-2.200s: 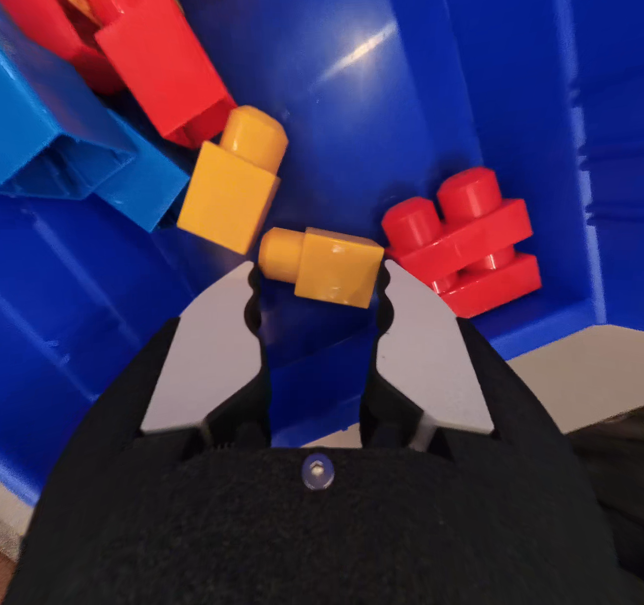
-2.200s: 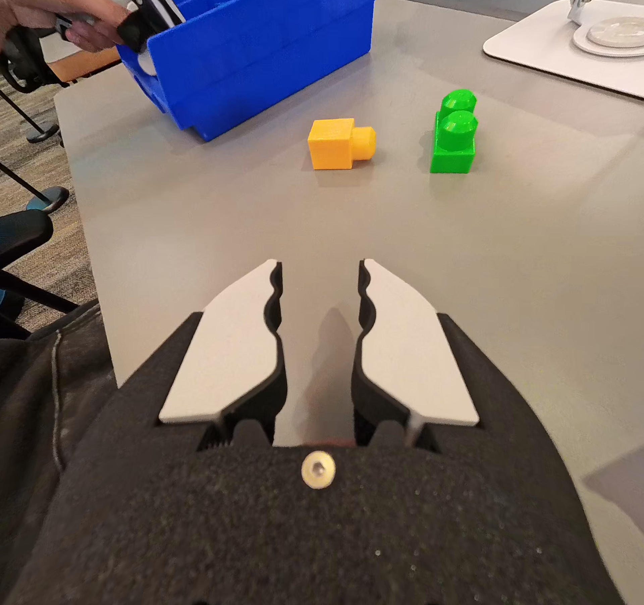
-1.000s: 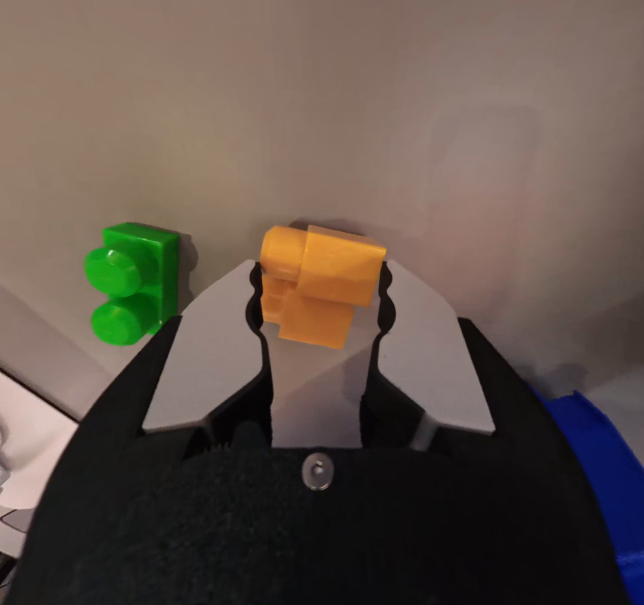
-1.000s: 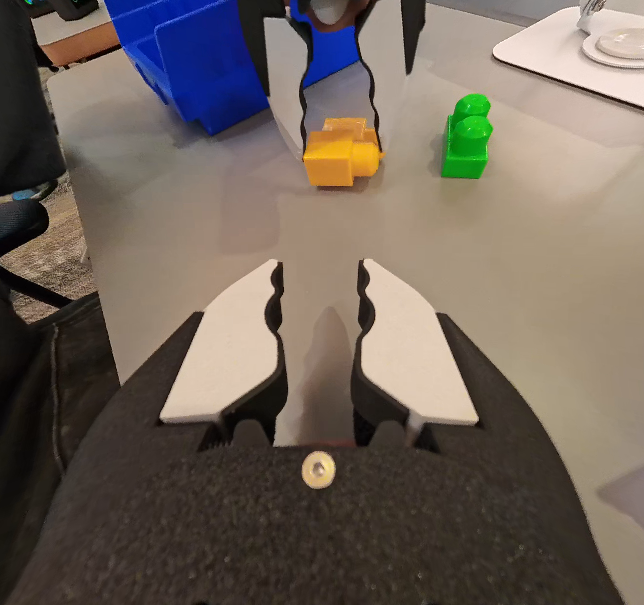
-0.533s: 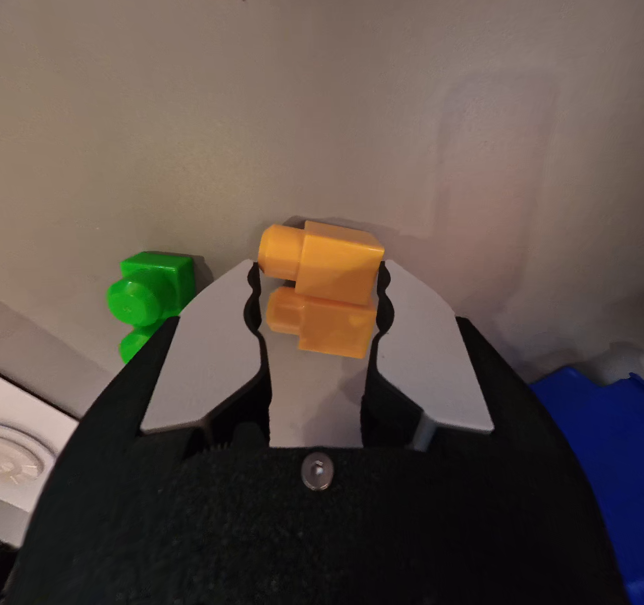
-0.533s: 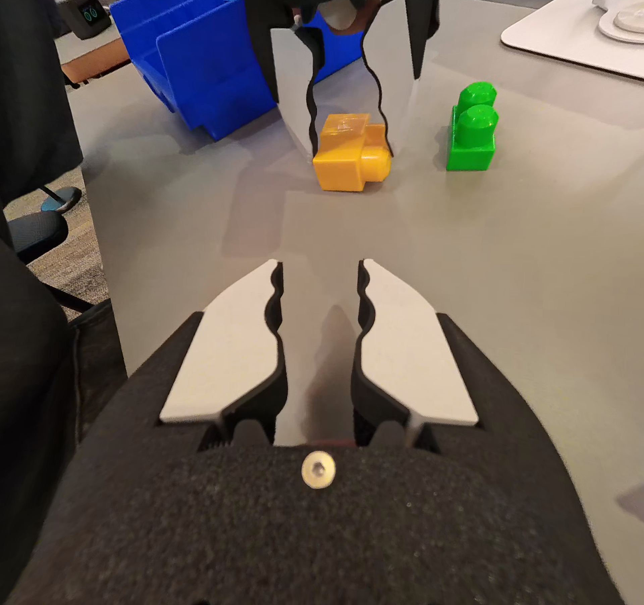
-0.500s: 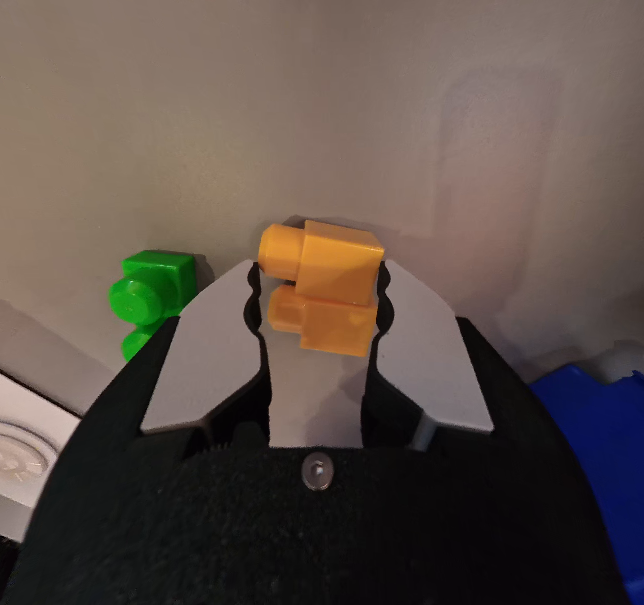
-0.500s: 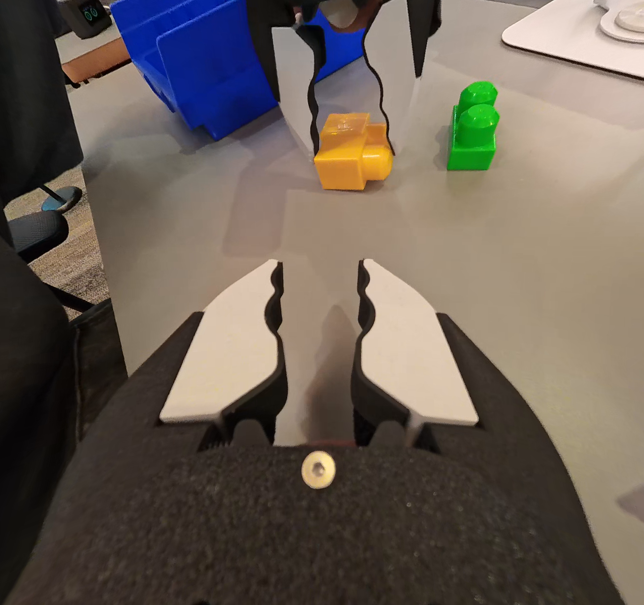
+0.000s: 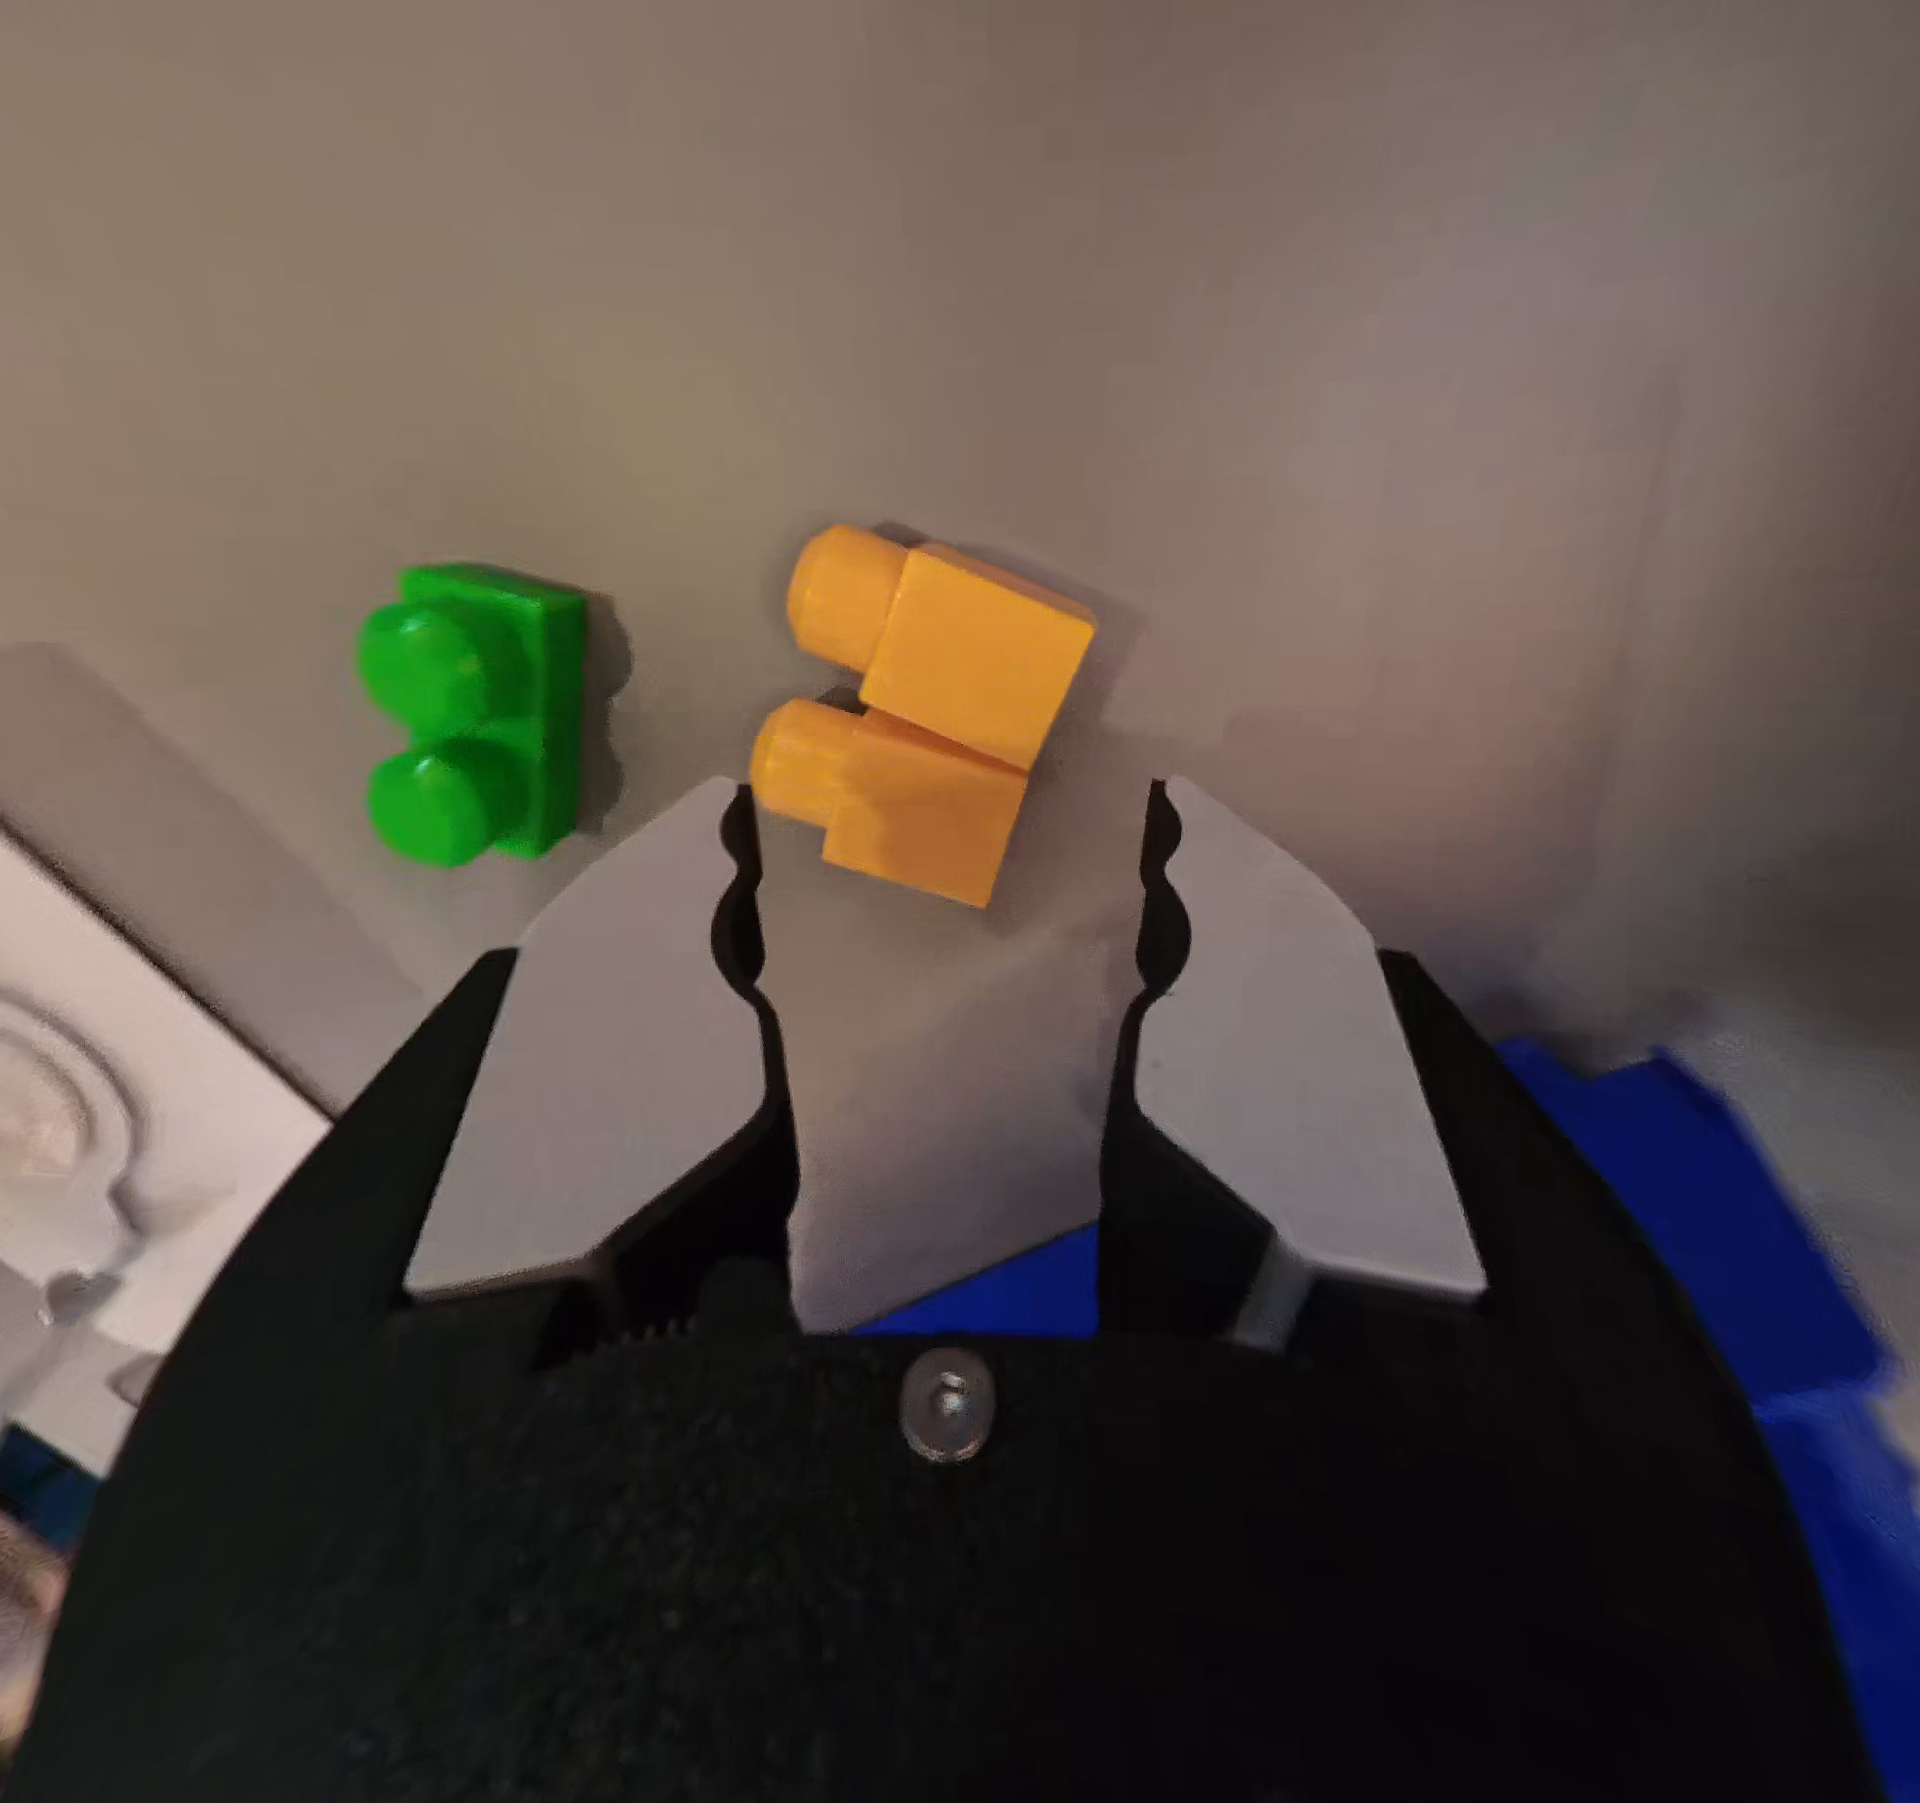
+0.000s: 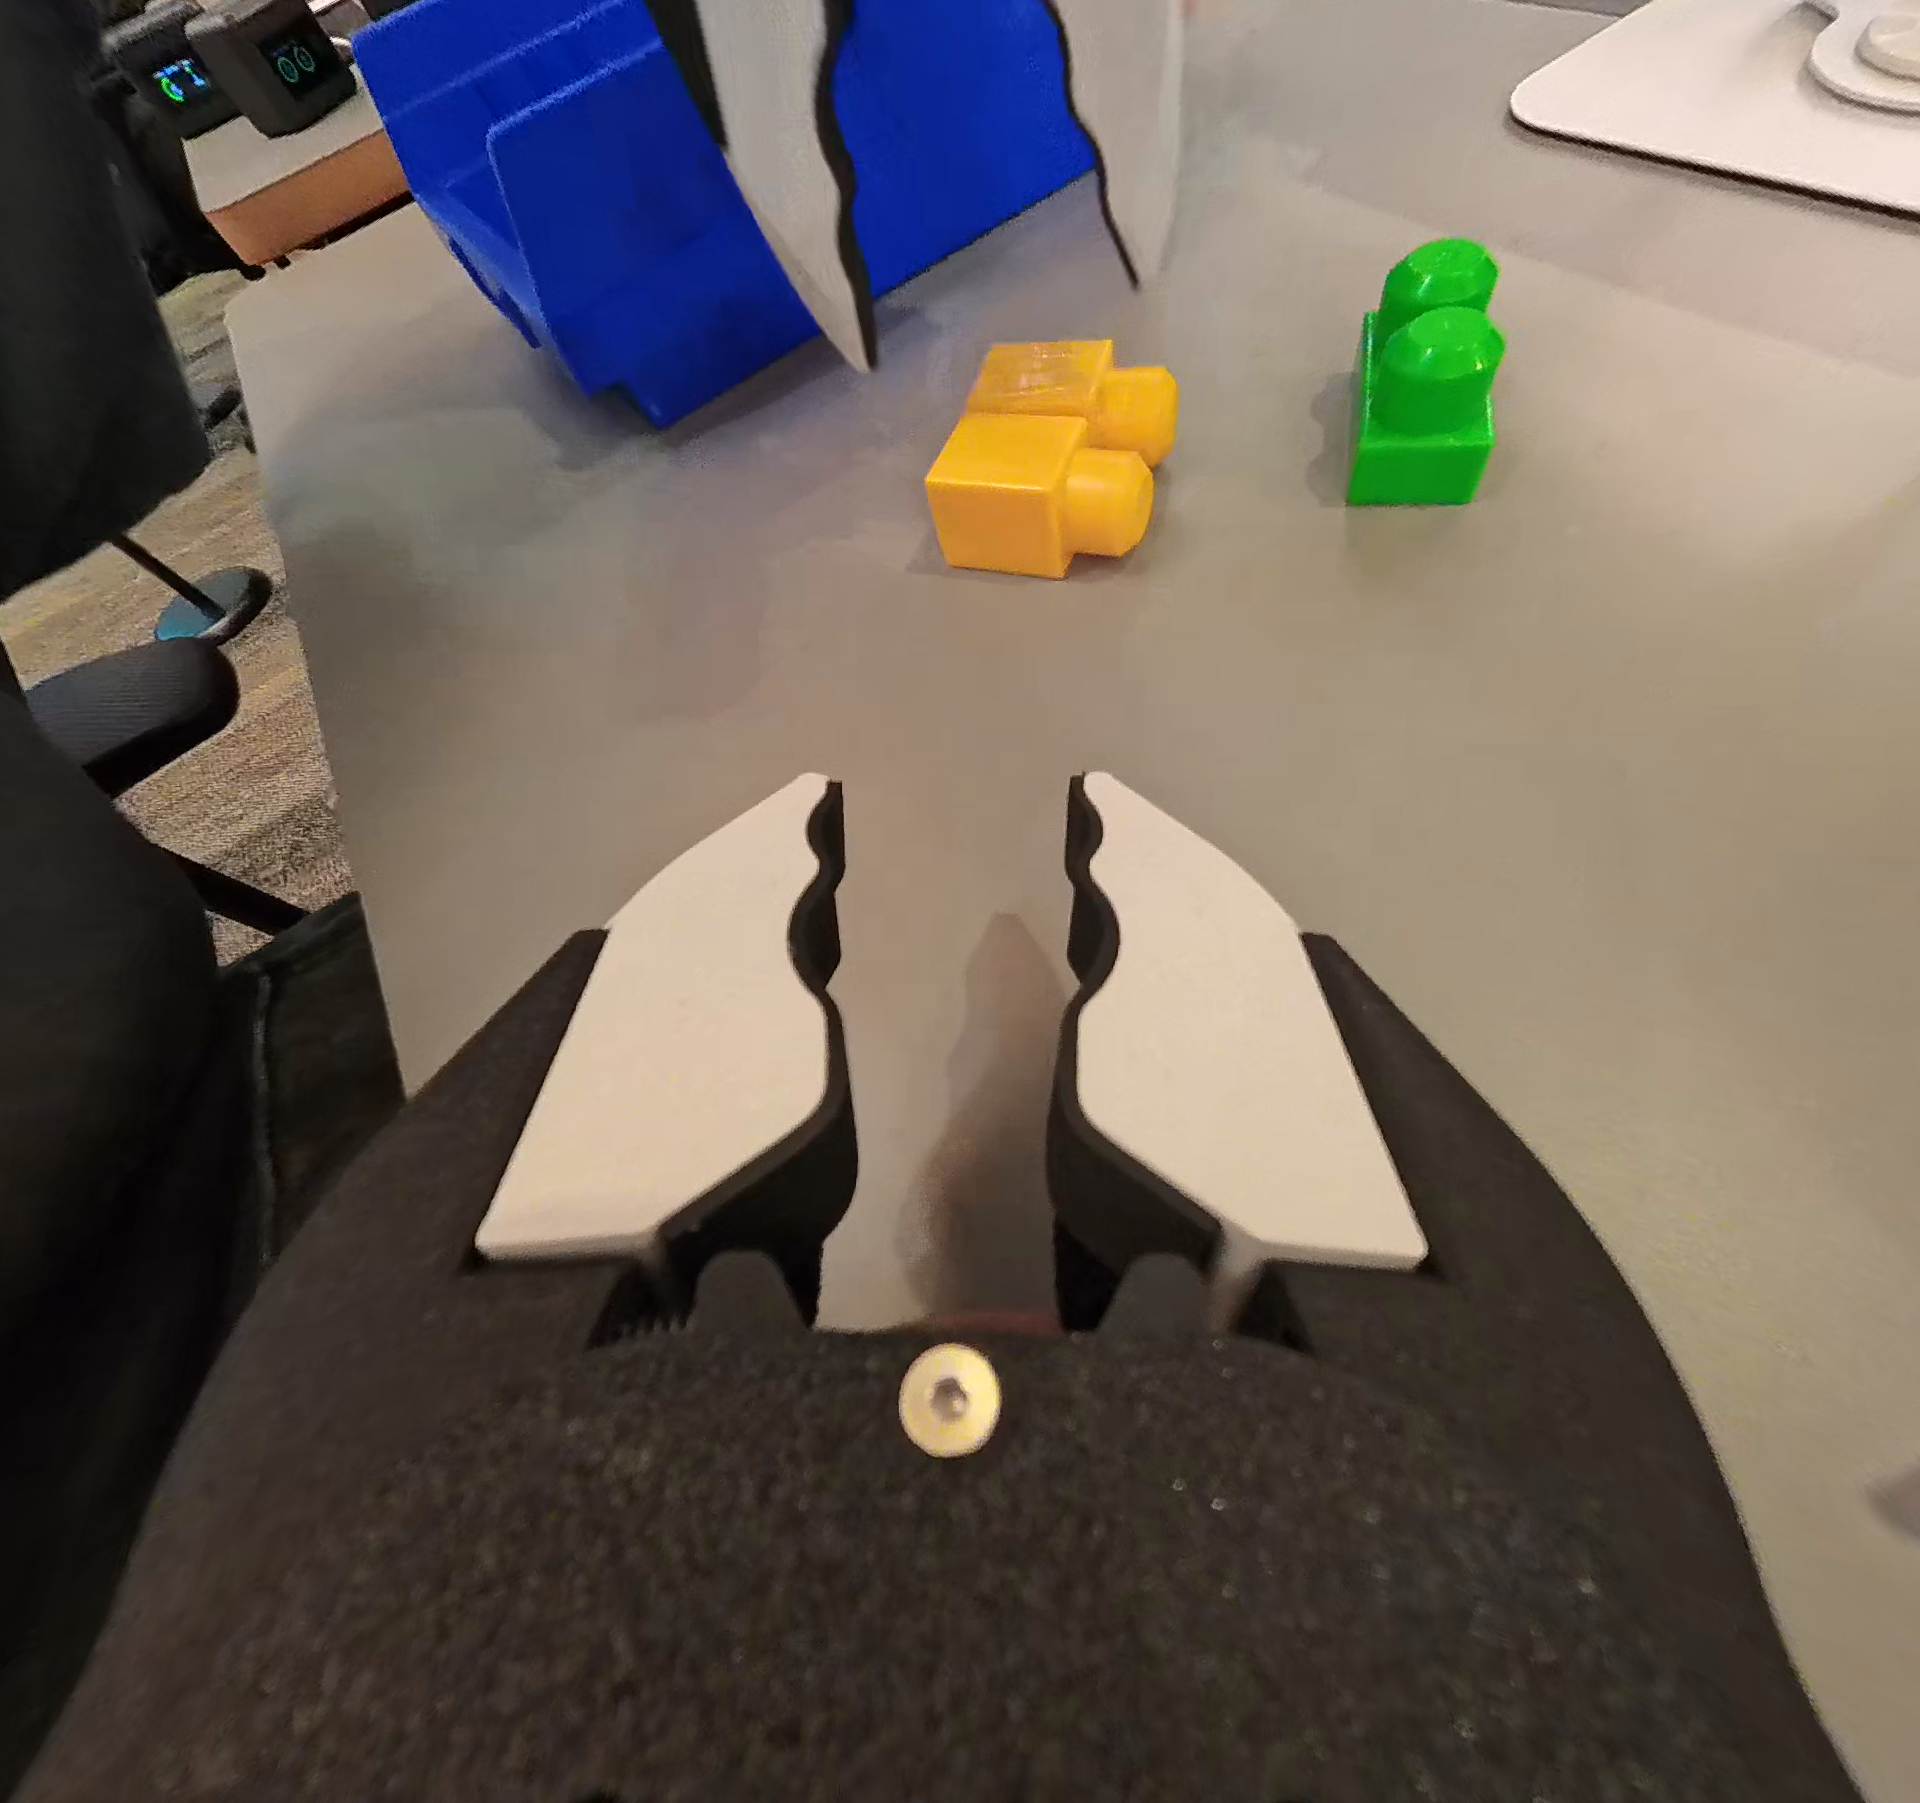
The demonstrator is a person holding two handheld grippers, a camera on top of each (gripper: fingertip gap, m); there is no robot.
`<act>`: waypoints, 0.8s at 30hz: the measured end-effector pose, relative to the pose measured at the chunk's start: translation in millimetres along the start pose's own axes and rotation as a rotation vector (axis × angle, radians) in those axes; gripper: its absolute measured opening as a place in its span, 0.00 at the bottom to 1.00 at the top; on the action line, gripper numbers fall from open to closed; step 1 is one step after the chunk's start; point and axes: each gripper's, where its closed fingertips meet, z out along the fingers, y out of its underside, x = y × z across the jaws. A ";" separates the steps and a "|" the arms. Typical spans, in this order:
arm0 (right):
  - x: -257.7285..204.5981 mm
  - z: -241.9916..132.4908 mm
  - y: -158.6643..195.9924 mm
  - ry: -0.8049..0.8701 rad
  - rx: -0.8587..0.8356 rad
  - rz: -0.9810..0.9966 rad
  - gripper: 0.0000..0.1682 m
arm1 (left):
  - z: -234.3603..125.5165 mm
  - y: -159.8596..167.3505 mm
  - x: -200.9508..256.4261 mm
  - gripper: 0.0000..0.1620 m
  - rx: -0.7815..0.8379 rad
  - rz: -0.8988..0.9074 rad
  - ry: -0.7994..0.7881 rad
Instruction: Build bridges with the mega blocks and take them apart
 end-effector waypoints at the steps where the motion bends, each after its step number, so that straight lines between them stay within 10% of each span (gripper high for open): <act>1: 0.0 -0.9 -1.2 -0.003 0.006 0.005 0.24 | -14.7 -5.3 0.6 0.43 0.059 -0.055 -0.023; 10: 5.3 -11.1 -11.2 -0.005 0.057 0.042 0.24 | -84.7 -53.9 13.5 0.55 0.648 -0.946 -0.442; 16: 4.1 -14.6 -11.9 0.000 0.063 0.033 0.24 | 5.8 -33.8 40.1 0.68 0.480 -1.428 -0.634; 24: 0.4 -18.7 -16.2 0.011 0.073 0.004 0.24 | 15.4 4.6 8.7 0.62 0.208 -1.315 -0.768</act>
